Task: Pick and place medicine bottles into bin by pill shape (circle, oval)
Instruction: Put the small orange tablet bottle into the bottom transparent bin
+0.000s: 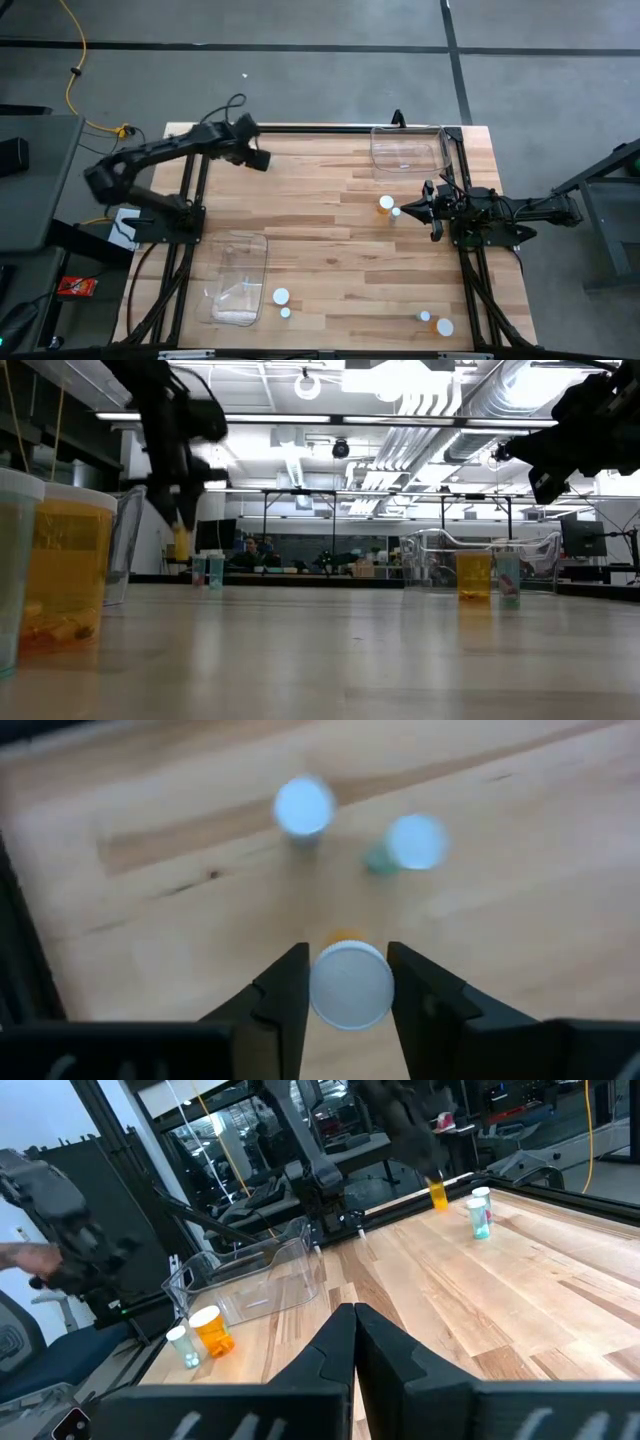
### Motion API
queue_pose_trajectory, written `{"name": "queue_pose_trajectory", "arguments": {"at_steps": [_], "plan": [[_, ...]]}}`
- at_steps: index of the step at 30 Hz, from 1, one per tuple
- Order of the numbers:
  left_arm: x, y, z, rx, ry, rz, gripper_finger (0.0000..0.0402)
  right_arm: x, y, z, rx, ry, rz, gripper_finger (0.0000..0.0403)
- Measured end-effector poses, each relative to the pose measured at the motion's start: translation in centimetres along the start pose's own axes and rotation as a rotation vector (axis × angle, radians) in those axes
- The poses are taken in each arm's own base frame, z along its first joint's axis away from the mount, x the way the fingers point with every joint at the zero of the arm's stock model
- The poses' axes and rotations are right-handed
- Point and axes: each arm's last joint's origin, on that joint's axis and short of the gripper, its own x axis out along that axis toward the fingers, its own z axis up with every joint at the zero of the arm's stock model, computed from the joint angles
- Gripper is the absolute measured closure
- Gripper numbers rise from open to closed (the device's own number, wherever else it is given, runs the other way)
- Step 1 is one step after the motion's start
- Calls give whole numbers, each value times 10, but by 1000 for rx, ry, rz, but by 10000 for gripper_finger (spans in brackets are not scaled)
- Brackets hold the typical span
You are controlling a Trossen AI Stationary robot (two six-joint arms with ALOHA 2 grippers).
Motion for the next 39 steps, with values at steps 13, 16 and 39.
{"name": "queue_pose_trajectory", "arguments": {"at_steps": [13,16,39], "plan": [[-124,-18,-51,269,-526,-702,292,0,0,0,0,0,0,402],[-122,-27,-63,264,-617,-846,291,0,0,0,0,0,0,402],[-81,-50,-102,387,-697,-1080,291,-5,3,28,379,-363,-57,402]]}}
